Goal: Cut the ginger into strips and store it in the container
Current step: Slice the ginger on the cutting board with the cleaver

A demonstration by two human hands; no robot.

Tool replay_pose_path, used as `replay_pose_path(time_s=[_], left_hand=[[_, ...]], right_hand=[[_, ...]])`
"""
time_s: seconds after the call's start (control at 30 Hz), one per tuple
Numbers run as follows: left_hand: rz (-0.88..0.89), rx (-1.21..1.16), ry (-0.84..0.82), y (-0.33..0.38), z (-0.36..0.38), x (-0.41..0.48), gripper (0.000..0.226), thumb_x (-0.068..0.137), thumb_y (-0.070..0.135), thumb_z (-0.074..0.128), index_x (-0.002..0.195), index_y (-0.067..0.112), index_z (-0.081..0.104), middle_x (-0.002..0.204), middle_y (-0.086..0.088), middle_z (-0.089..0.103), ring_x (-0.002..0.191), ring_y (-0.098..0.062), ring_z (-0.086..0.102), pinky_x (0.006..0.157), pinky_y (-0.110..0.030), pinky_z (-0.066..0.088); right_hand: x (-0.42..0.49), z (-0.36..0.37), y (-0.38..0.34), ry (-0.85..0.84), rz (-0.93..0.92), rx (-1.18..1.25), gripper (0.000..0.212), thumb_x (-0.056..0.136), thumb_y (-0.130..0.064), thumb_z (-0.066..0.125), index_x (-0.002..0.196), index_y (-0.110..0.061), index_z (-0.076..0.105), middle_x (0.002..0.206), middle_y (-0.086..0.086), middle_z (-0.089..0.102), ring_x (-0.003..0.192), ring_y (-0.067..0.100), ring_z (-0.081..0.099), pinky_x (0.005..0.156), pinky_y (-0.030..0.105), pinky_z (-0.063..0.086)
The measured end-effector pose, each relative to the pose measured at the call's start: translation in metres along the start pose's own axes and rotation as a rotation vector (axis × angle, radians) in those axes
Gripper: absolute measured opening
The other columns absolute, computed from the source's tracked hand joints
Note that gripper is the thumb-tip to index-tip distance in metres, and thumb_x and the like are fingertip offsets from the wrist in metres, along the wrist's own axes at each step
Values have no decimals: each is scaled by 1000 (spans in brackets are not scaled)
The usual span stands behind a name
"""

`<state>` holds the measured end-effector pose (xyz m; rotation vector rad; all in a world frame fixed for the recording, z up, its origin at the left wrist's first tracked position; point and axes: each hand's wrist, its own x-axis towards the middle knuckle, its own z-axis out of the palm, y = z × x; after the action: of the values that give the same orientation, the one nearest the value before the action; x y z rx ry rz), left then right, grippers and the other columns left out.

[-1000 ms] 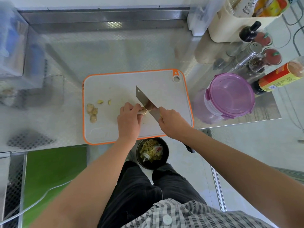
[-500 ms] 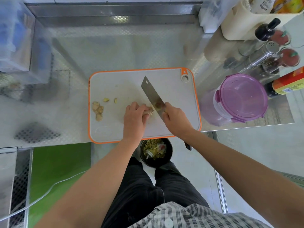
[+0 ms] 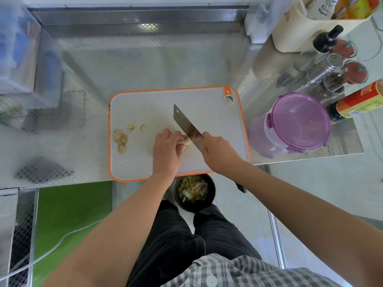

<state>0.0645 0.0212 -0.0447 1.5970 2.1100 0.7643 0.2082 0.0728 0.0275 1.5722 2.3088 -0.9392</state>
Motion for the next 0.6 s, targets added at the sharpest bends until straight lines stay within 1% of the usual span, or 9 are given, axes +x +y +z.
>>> replay_pose_path(time_s=[0.07, 0.1, 0.17, 0.23, 0.3, 0.37, 0.43, 0.53, 0.6], left_hand=[[3, 4, 2, 0, 0, 0, 16, 81, 5, 71, 94, 11, 66, 89, -7, 53, 86, -27, 49, 66, -37, 46], [6, 10, 1, 0, 0, 1, 16, 81, 6, 71, 95, 12, 66, 88, -6, 52, 85, -26, 48, 65, -36, 45], [3, 28, -12, 0, -1, 0, 18, 82, 7, 70, 98, 14, 66, 88, -3, 51, 85, -23, 46, 64, -32, 41], [4, 55, -19, 1, -3, 0, 20, 83, 10, 70, 101, 17, 65, 90, -2, 51, 85, -21, 46, 64, -30, 39], [12, 85, -14, 1, -4, 0, 23, 82, 13, 71, 102, 18, 61, 93, -1, 54, 86, -22, 48, 64, -31, 41], [15, 92, -3, 1, -4, 0, 24, 80, 14, 72, 100, 16, 58, 93, -2, 55, 86, -22, 49, 64, -30, 40], [23, 89, 4, 0, -4, 0, 23, 78, 12, 73, 96, 13, 59, 90, -3, 55, 83, -24, 50, 62, -30, 39], [25, 95, 6, -1, -4, 0, 22, 77, 10, 74, 92, 10, 59, 87, -5, 54, 81, -26, 51, 59, -35, 43], [23, 86, 12, -1, -4, 1, 21, 76, 9, 75, 90, 9, 59, 86, -6, 54, 80, -27, 51, 58, -36, 44]], right_hand=[[4, 7, -3, -9, 20, -19, 7, 95, -7, 37, 94, -12, 32, 71, 3, 39, 73, 30, 45, 62, 34, 34], [6, 13, -4, -8, 26, -28, 5, 95, -7, 38, 97, -11, 35, 77, 5, 43, 76, 31, 49, 63, 34, 34], [10, 26, -5, 8, 22, -30, 10, 96, -7, 38, 106, -8, 40, 91, 11, 50, 83, 34, 55, 63, 35, 36], [11, 31, -1, 30, 9, 0, 12, 97, -9, 38, 109, -7, 41, 97, 13, 53, 86, 37, 56, 64, 37, 37], [10, 25, 3, 57, -10, 57, 11, 98, -12, 38, 106, -6, 42, 90, 12, 52, 83, 37, 53, 64, 37, 35], [8, 14, 6, 107, -38, 106, 3, 97, -10, 39, 99, -9, 40, 80, 9, 46, 73, 33, 46, 62, 35, 32], [5, 4, 6, 123, -70, 117, 7, 96, -10, 40, 92, -13, 34, 76, 9, 45, 69, 30, 41, 60, 35, 31], [3, -1, 4, 77, -84, 89, 10, 96, -12, 39, 91, -16, 31, 74, 9, 43, 69, 31, 41, 60, 35, 32], [2, 1, 4, 49, -72, 72, 10, 95, -10, 38, 91, -16, 31, 69, 5, 40, 69, 31, 41, 60, 34, 32]])
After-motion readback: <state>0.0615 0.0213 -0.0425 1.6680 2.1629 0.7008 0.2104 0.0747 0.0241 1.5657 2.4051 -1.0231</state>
